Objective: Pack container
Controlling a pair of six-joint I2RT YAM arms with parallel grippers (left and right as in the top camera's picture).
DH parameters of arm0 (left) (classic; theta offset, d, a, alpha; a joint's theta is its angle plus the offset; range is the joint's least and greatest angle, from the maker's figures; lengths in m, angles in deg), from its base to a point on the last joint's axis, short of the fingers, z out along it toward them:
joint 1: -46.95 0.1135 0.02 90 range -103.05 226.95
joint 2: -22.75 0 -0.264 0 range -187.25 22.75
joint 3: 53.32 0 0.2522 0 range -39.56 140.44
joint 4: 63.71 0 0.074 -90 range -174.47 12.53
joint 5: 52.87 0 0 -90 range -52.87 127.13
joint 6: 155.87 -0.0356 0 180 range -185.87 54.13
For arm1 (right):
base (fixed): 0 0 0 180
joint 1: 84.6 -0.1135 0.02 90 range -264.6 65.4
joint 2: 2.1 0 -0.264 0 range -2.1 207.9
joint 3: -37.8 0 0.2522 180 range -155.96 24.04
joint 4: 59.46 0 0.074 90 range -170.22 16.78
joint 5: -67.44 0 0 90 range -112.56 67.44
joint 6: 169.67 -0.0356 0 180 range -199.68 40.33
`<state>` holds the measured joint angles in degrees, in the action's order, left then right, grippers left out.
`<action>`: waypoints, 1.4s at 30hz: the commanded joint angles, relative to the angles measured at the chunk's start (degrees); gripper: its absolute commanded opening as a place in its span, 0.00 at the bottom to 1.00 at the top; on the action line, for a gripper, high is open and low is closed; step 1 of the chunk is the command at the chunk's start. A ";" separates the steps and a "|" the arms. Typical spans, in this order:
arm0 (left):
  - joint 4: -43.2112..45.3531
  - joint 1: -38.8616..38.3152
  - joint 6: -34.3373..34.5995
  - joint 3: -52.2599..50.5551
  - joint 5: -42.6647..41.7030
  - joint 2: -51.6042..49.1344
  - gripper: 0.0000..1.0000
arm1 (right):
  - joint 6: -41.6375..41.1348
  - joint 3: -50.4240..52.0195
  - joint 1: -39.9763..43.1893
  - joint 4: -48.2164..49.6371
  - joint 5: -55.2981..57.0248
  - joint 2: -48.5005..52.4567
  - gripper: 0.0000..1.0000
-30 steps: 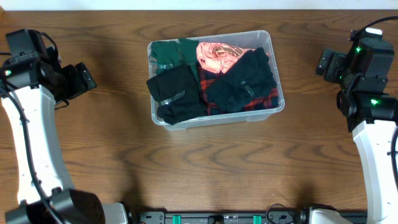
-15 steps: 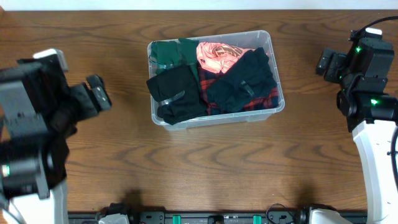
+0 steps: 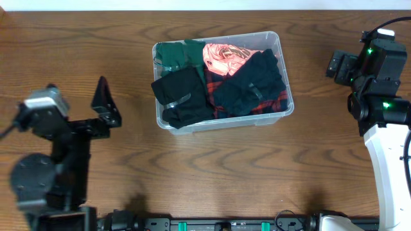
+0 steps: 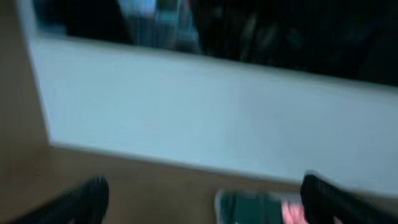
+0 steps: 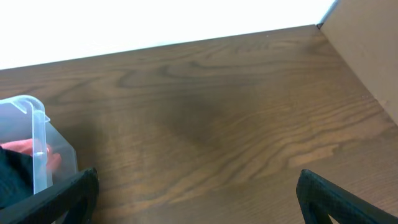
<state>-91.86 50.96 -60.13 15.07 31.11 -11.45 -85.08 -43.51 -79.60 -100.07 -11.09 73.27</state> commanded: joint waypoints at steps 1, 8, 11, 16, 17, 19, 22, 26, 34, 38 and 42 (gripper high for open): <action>7.82 -0.22 -0.70 -11.61 -2.58 4.42 0.98 | -0.31 -0.22 0.24 0.00 0.13 0.28 0.99; 21.59 -0.20 0.87 -28.28 -2.84 12.33 0.98 | -0.31 -0.22 0.24 0.00 0.11 0.28 0.99; 24.63 -0.22 1.07 -31.78 -3.89 13.84 0.98 | -0.31 -0.22 0.24 0.00 0.11 0.28 0.99; 27.87 -0.61 1.03 -36.26 -3.85 15.61 0.98 | -0.31 -0.22 0.24 0.00 0.11 0.28 0.99; 28.00 -0.61 1.03 -36.61 -3.85 16.00 0.98 | -0.31 -0.22 0.24 0.00 0.13 0.28 0.99; 29.42 -0.61 1.01 -37.99 -3.82 17.51 0.98 | -0.31 -0.22 0.24 0.00 0.13 0.28 0.99; 31.47 -0.61 0.98 -39.91 -3.74 19.67 0.98 | -0.31 -0.22 0.24 0.00 0.13 0.28 0.99; 32.59 -0.57 0.96 -42.45 -2.29 22.56 0.98 | -0.31 -0.22 0.24 0.00 0.11 0.28 0.99; 37.16 -0.57 1.01 -49.46 -1.90 28.09 0.98 | -0.31 -0.22 0.24 0.00 0.11 0.28 0.99; 38.10 -0.57 1.01 -52.17 -1.90 30.53 0.98 | -0.31 -0.22 0.24 0.00 0.11 0.28 0.99; 37.79 -0.55 0.98 -53.94 -1.90 31.78 0.98 | -0.31 -0.22 0.24 0.00 0.11 0.28 0.99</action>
<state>-54.44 50.59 -59.65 -38.17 28.53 19.26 -85.08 -43.51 -79.60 -100.07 -11.18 73.27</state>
